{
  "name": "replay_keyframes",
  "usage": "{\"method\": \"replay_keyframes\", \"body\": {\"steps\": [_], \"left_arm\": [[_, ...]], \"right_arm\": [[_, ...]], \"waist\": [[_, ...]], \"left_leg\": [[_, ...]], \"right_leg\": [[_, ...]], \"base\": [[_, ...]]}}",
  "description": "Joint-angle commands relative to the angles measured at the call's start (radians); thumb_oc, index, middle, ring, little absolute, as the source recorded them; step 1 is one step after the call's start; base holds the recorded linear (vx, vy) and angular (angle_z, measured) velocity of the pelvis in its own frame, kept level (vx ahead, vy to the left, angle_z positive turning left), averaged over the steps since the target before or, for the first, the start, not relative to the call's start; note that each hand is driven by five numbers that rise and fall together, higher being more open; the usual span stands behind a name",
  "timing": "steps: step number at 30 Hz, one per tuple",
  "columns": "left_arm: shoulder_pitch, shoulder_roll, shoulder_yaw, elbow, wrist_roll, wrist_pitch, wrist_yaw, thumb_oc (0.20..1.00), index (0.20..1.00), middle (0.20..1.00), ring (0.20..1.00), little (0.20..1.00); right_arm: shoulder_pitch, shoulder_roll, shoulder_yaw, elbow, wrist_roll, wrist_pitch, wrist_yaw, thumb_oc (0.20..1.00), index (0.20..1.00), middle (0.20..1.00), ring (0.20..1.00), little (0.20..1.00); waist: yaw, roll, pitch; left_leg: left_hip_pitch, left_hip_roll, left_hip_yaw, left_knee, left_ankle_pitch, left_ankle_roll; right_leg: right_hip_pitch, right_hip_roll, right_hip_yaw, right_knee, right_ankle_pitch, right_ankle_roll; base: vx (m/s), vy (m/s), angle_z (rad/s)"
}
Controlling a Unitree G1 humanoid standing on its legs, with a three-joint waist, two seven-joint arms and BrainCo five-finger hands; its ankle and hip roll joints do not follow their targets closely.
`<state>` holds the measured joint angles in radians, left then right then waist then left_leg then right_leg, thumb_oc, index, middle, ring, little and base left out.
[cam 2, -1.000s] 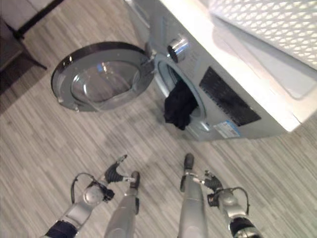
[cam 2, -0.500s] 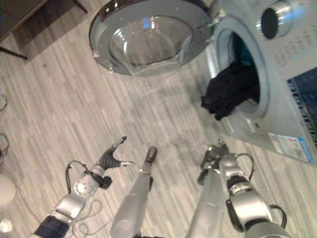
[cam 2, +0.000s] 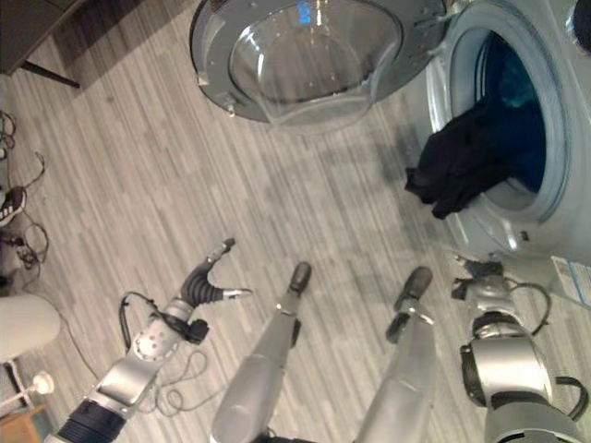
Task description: Grab the laundry basket,head to the washer,open it,put in the laundry and shut it.
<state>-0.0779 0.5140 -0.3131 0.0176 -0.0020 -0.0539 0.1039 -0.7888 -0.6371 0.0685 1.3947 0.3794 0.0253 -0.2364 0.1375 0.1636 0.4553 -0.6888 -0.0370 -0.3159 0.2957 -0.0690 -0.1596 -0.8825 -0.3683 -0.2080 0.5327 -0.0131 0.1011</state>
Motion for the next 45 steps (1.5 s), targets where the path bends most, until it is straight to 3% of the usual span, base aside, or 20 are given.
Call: {"method": "replay_keyframes", "body": {"steps": [1, 16, 17, 18, 19, 22, 23, 24, 25, 27, 30, 32, 33, 34, 35, 36, 45], "left_arm": [[0.045, 0.036, 0.009, -0.057, -0.038, -0.034, 0.015, 1.0, 1.0, 1.0, 1.0, 1.0], [-0.001, 0.008, -0.039, -0.074, -0.129, -0.075, 0.048, 1.0, 1.0, 1.0, 1.0, 1.0], [-0.003, 0.006, -0.041, -0.077, -0.135, -0.079, 0.052, 1.0, 1.0, 1.0, 1.0, 1.0], [-0.005, 0.008, -0.041, -0.082, -0.142, -0.083, 0.056, 1.0, 1.0, 1.0, 1.0, 1.0], [-0.002, 0.008, -0.032, -0.095, -0.155, -0.092, 0.061, 1.0, 1.0, 1.0, 1.0, 1.0], [0.011, 0.012, -0.022, -0.112, -0.163, -0.104, 0.068, 1.0, 1.0, 1.0, 1.0, 1.0], [0.011, 0.012, -0.022, -0.113, -0.163, -0.105, 0.068, 1.0, 1.0, 1.0, 1.0, 1.0], [0.022, 0.015, -0.015, -0.122, -0.174, -0.112, 0.075, 1.0, 1.0, 1.0, 1.0, 1.0], [0.022, 0.015, -0.015, -0.124, -0.175, -0.112, 0.075, 1.0, 1.0, 1.0, 1.0, 1.0], [0.035, 0.02, -0.005, -0.134, -0.191, -0.125, 0.083, 1.0, 1.0, 1.0, 1.0, 1.0], [0.039, 0.022, 0.001, -0.137, -0.2, -0.134, 0.089, 1.0, 1.0, 1.0, 1.0, 1.0], [0.039, 0.018, 0.004, -0.141, -0.209, -0.141, 0.087, 1.0, 1.0, 1.0, 1.0, 1.0], [0.039, 0.017, 0.004, -0.141, -0.209, -0.141, 0.087, 1.0, 1.0, 1.0, 1.0, 1.0], [0.036, 0.017, 0.001, -0.143, -0.218, -0.146, 0.086, 1.0, 1.0, 1.0, 1.0, 1.0], [0.034, 0.015, 0.001, -0.144, -0.225, -0.148, 0.083, 1.0, 1.0, 1.0, 1.0, 1.0], [0.031, 0.013, 0.0, -0.147, -0.232, -0.149, 0.08, 1.0, 1.0, 1.0, 1.0, 1.0], [-0.002, 0.005, -0.021, -0.143, -0.253, -0.153, 0.064, 1.0, 1.0, 1.0, 1.0, 1.0]], "right_arm": [[0.001, -0.012, 0.009, 0.04, 0.036, 0.001, -0.012, 1.0, 1.0, 1.0, 1.0, 1.0], [-0.152, -0.058, 0.001, 0.05, 0.142, -0.046, -0.041, 1.0, 1.0, 1.0, 1.0, 1.0], [-0.165, -0.063, -0.001, 0.055, 0.149, -0.048, -0.046, 1.0, 1.0, 1.0, 1.0, 1.0], [-0.184, -0.075, -0.007, 0.057, 0.164, -0.053, -0.049, 1.0, 1.0, 1.0, 1.0, 1.0], [-0.21, -0.097, -0.025, 0.054, 0.204, -0.059, -0.052, 1.0, 1.0, 1.0, 1.0, 1.0], [-0.257, -0.14, -0.029, 0.053, 0.236, -0.073, -0.066, 1.0, 1.0, 1.0, 1.0, 1.0], [-0.259, -0.142, -0.028, 0.055, 0.238, -0.073, -0.066, 1.0, 1.0, 1.0, 1.0, 1.0], [-0.289, -0.174, -0.042, 0.054, 0.273, -0.081, -0.078, 1.0, 1.0, 1.0, 1.0, 1.0], [-0.29, -0.175, -0.041, 0.055, 0.275, -0.081, -0.078, 1.0, 1.0, 1.0, 1.0, 1.0], [-0.328, -0.223, -0.035, 0.059, 0.3, -0.087, -0.081, 1.0, 1.0, 1.0, 1.0, 1.0], [-0.361, -0.241, -0.008, 0.059, 0.306, -0.089, -0.067, 1.0, 1.0, 1.0, 1.0, 1.0], [-0.381, -0.245, 0.015, 0.063, 0.312, -0.089, -0.053, 0.805, 0.805, 0.805, 0.805, 0.805], [-0.383, -0.245, 0.016, 0.064, 0.312, -0.089, -0.052, 0.758, 0.758, 0.758, 0.758, 0.758], [-0.391, -0.23, 0.034, 0.063, 0.314, -0.088, -0.036, 0.517, 0.517, 0.517, 0.517, 0.517], [-0.398, -0.22, 0.047, 0.066, 0.316, -0.088, -0.026, 0.429, 0.429, 0.429, 0.429, 0.429], [-0.405, -0.204, 0.057, 0.069, 0.314, -0.087, -0.019, 0.2, 0.2, 0.2, 0.2, 0.2], [-0.436, -0.106, 0.074, 0.048, 0.372, -0.103, 0.034, 0.2, 0.2, 0.2, 0.2, 0.2]], "waist": [[-0.006, 0.019, -0.006], [0.011, 0.084, 0.013], [0.016, 0.088, 0.005], [0.021, 0.095, 0.008], [0.032, 0.105, -0.004], [0.049, 0.115, -0.016], [0.049, 0.117, -0.011], [0.056, 0.122, -0.021], [0.056, 0.124, -0.015], [0.066, 0.131, -0.027], [0.073, 0.133, -0.031], [0.076, 0.132, -0.033], [0.076, 0.132, -0.033], [0.079, 0.128, -0.032], [0.079, 0.126, -0.032], [0.078, 0.124, -0.03], [0.084, 0.111, -0.029]], "left_leg": [[-0.025, 0.006, 0.066, -0.058, 0.021, 0.067], [-0.077, -0.011, 0.067, -0.068, 0.034, 0.072], [-0.07, -0.011, 0.068, -0.069, 0.013, 0.074], [-0.093, -0.018, 0.064, -0.064, 0.035, 0.071], [-0.095, -0.022, 0.064, -0.063, 0.014, 0.072], [-0.119, -0.029, 0.066, -0.062, 0.014, 0.071], [-0.132, -0.031, 0.063, -0.058, 0.032, 0.068], [-0.134, -0.034, 0.068, -0.055, 0.014, 0.069], [-0.147, -0.037, 0.065, -0.051, 0.031, 0.067], [-0.155, -0.043, 0.07, -0.042, 0.007, 0.067], [-0.17, -0.048, 0.07, -0.031, 0.004, 0.067], [-0.179, -0.049, 0.074, -0.024, -0.001, 0.068], [-0.18, -0.049, 0.074, -0.023, -0.001, 0.068], [-0.183, -0.048, 0.076, -0.02, -0.002, 0.069], [-0.184, -0.047, 0.076, -0.018, -0.004, 0.07], [-0.186, -0.047, 0.077, -0.014, -0.006, 0.071], [-0.159, -0.041, 0.076, -0.029, -0.006, 0.072]], "right_leg": [[0.028, -0.004, 0.088, -0.078, -0.034, 0.092], [-0.049, -0.027, 0.101, -0.012, -0.066, 0.105], [-0.045, -0.028, 0.103, 0.002, -0.096, 0.113], [-0.065, -0.032, 0.104, 0.004, -0.073, 0.107], [-0.069, -0.033, 0.11, 0.021, -0.107, 0.114], [-0.095, -0.037, 0.113, 0.041, -0.12, 0.117], [-0.108, -0.038, 0.114, 0.04, -0.097, 0.11], [-0.114, -0.039, 0.119, 0.055, -0.125, 0.118], [-0.127, -0.04, 0.12, 0.055, -0.103, 0.112], [-0.134, -0.042, 0.129, 0.079, -0.141, 0.119], [-0.147, -0.043, 0.137, 0.092, -0.146, 0.117], [-0.157, -0.042, 0.141, 0.099, -0.148, 0.116], [-0.158, -0.042, 0.142, 0.099, -0.148, 0.116], [-0.159, -0.042, 0.141, 0.103, -0.148, 0.115], [-0.161, -0.041, 0.142, 0.104, -0.148, 0.114], [-0.159, -0.039, 0.143, 0.105, -0.147, 0.113], [-0.126, -0.035, 0.124, 0.085, -0.14, 0.112]], "base": [[0.0, 0.0, 0.0], [0.01, 0.008, 0.0], [0.01, 0.02, 0.03], [0.1, 0.011, 0.12], [0.02, 0.018, 0.19], [0.02, 0.012, 0.18], [0.02, 0.013, 0.14], [-0.06, 0.025, 0.11], [0.09, 0.001, 0.06], [0.06, -0.008, 0.09], [0.01, -0.001, 0.08], [0.0, 0.004, 0.05], [0.0, -0.008, 0.06], [0.0, -0.013, 0.05], [0.0, -0.022, 0.03], [0.0, 0.0, 0.0], [0.0, -0.01, -0.03]]}}
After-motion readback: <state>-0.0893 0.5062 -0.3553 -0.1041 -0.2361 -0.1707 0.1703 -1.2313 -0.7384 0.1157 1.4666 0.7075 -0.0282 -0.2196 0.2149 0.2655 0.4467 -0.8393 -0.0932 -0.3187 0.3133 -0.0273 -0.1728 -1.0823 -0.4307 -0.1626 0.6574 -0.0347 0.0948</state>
